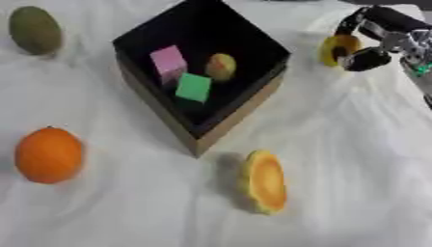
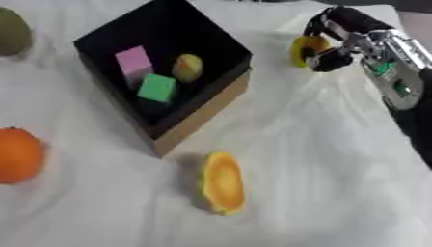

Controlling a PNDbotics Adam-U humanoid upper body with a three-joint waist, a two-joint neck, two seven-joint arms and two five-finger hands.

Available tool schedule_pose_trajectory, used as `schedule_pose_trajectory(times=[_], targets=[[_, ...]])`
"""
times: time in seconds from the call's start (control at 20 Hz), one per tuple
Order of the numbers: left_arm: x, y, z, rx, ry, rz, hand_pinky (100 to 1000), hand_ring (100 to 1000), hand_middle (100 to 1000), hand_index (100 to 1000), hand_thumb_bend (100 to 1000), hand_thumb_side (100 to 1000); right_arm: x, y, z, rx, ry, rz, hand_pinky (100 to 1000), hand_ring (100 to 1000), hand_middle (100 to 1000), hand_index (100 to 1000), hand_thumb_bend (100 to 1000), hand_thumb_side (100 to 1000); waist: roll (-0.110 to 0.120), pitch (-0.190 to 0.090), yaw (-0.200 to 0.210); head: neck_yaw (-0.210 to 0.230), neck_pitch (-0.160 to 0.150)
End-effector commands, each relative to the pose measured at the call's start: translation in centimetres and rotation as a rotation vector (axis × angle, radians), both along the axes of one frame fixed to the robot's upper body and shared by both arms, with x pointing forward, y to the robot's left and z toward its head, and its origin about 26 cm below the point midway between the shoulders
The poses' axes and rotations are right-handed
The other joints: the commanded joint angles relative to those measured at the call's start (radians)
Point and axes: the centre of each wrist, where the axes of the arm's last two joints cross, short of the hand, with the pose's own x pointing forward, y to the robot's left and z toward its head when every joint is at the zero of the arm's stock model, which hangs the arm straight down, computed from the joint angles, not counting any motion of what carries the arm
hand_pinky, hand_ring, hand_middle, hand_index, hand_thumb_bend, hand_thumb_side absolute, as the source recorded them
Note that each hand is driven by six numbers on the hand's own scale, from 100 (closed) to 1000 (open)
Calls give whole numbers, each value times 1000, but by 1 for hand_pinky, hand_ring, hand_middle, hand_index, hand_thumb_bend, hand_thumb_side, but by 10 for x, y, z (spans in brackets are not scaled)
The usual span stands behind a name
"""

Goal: Pick up objects on the table and place them in the box.

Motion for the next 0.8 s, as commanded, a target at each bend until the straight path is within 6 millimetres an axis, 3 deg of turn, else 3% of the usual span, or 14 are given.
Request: schedule_pose_trajectory(times=[0.05, 0.4, 0.7, 0.75, 0.8], targets=[[-2, 2, 8, 19, -24, 4, 865, 759, 742, 808, 100, 497, -9, 2, 25, 18, -103, 18, 814, 762, 472, 524, 100, 100, -5, -28, -5, 0, 1], [-3, 3, 8, 24, -21, 5, 864, 760, 742, 808, 100, 490, -34, 32, 65, 46, -209, 180, 821, 758, 470, 522, 100, 100, -5, -49, -15, 1, 10], [-2, 3, 9, 29, -22, -3, 864, 759, 742, 808, 100, 486, -64, 98, 99, 43, -228, 446, 824, 753, 469, 521, 100, 100, -6, -59, -16, -9, 18], [-2, 2, 9, 30, -22, -4, 864, 759, 742, 808, 100, 486, -68, 110, 103, 40, -228, 494, 824, 753, 468, 521, 100, 166, -6, -60, -15, -12, 20], [-2, 2, 9, 31, -23, -6, 864, 759, 742, 808, 100, 485, -70, 122, 107, 36, -225, 537, 825, 752, 469, 522, 100, 100, -7, -60, -13, -15, 21]])
